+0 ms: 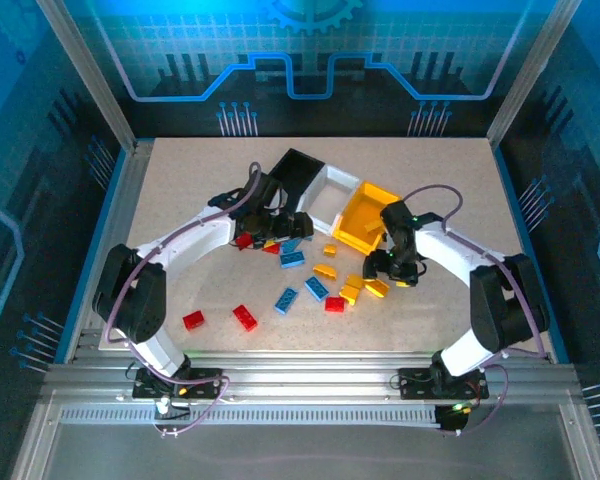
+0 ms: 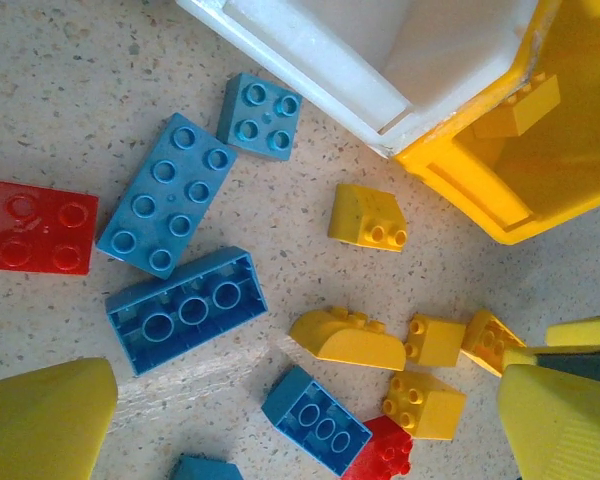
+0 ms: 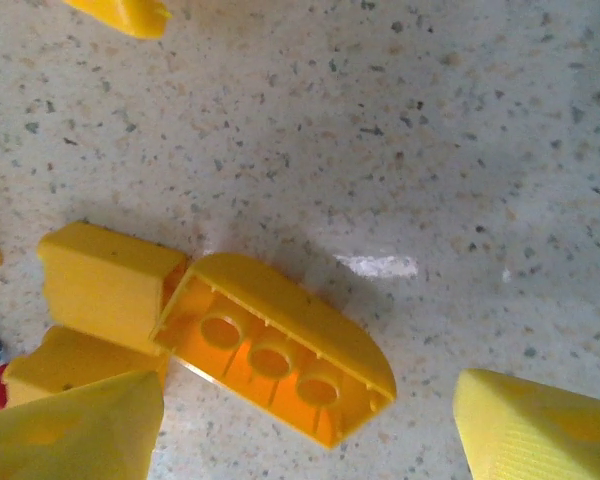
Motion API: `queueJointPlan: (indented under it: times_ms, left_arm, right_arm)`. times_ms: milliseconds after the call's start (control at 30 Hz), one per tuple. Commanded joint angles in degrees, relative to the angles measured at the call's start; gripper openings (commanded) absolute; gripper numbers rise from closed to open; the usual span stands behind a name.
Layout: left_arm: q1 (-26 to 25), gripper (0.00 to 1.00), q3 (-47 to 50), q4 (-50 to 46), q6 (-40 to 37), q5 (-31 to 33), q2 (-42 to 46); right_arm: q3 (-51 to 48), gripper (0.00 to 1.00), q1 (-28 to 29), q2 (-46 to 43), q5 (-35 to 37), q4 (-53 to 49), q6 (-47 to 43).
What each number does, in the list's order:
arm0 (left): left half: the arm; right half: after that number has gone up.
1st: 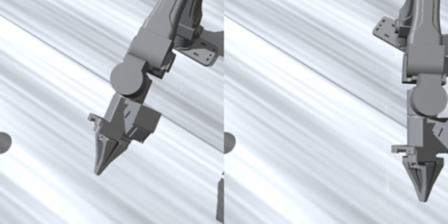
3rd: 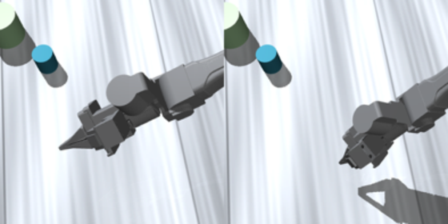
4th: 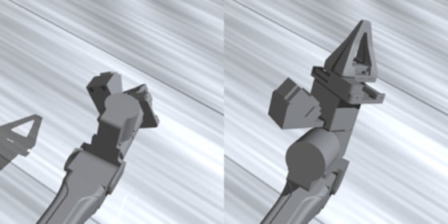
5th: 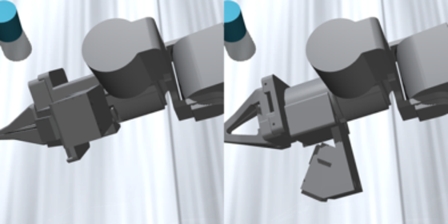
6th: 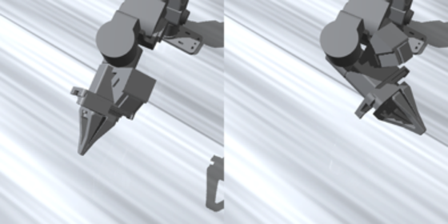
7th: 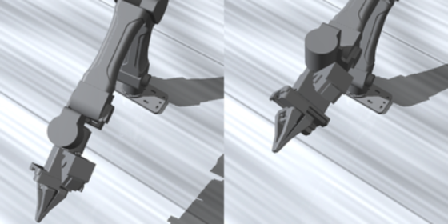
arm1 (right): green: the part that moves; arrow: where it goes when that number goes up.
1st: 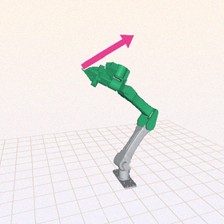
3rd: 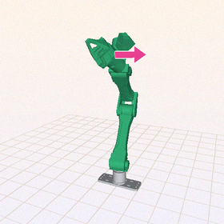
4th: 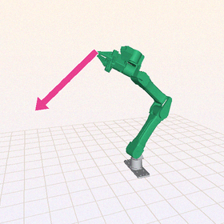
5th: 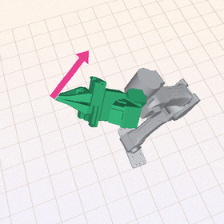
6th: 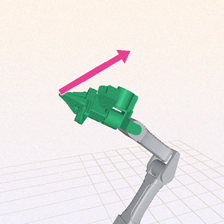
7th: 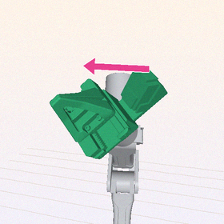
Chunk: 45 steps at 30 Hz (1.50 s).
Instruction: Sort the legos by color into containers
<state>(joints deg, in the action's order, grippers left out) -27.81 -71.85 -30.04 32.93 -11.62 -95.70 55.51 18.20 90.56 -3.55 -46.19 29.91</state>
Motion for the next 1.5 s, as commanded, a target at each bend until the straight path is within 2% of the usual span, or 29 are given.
queueJointPlan:
  times_ms: [0, 300, 733, 967, 1267, 1467]
  left_arm:
    - [-0.6, 0.99, -0.5, 0.1, 0.6, -1.0, 0.5]
    - [-0.6, 0.99, 1.6, 0.4, 0.9, -0.1, 1.8]
    - [-0.5, 0.99, 2.5, 0.6, 0.6, -0.4, 1.1]
    - [-0.6, 0.99, 1.4, -0.9, -0.1, -0.4, 0.2]
    - [-0.6, 0.99, -4.2, -3.2, -0.9, -0.2, -2.1]
    - [-0.6, 0.99, -3.3, -2.8, -0.6, 0.5, -0.1]
  right_arm:
    - [1.0, 0.75, -0.7, 2.2, -1.6, 2.1, -2.1]
    - [2.8, 0.74, -0.9, 5.7, -4.4, 4.0, -3.0]
    - [-1.0, 0.7, 0.1, 2.8, -8.5, 5.8, -0.6]
    - [-4.8, 0.71, 1.2, -1.8, -7.7, 6.1, 1.4]
    - [-4.1, 0.73, 0.9, -2.3, -4.7, 4.6, -0.6]
    - [-3.4, 0.74, 1.1, -3.1, -4.3, 3.8, -2.6]
